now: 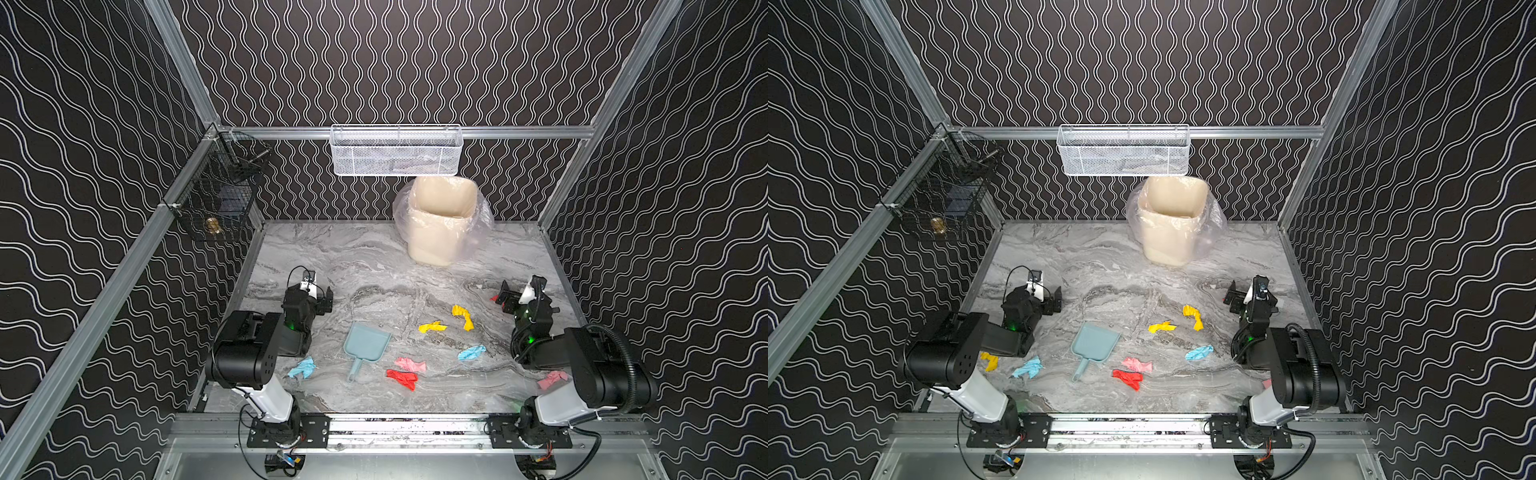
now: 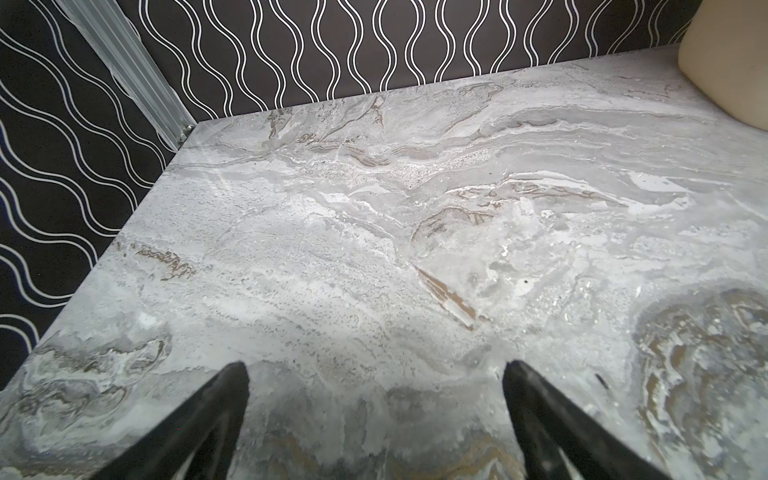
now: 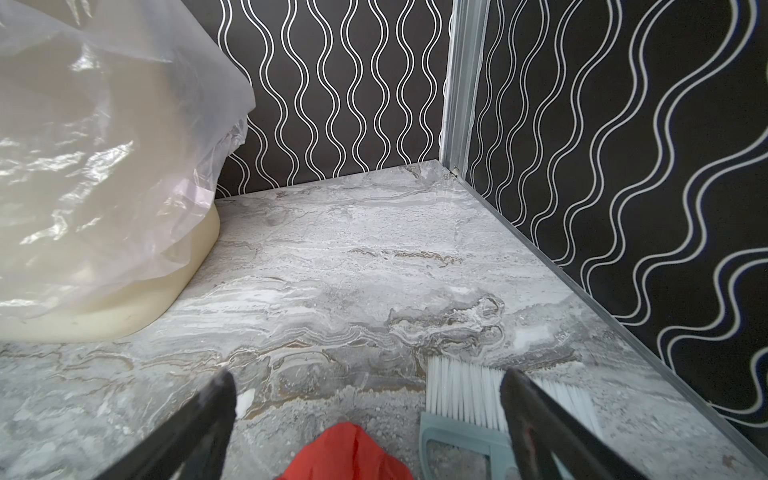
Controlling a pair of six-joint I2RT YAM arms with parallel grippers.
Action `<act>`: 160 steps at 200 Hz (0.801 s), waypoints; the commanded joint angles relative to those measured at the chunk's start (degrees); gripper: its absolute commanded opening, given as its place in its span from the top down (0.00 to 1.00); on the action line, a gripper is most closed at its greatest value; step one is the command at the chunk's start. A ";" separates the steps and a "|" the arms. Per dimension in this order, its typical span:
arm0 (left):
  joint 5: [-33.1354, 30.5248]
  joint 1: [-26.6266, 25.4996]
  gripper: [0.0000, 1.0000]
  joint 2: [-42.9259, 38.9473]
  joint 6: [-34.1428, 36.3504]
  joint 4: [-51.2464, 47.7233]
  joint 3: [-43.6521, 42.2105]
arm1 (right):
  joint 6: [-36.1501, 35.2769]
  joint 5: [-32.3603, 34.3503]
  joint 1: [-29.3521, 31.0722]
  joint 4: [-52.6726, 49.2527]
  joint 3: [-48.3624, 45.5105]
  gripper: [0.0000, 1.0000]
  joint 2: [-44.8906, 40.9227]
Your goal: Sweep away the paper scraps from the table
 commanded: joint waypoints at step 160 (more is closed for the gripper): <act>12.67 -1.27 0.01 -15.59 -13.56 -52.96 25.15 | 9.05 -24.46 3.19 -91.25 87.51 0.00 15.92</act>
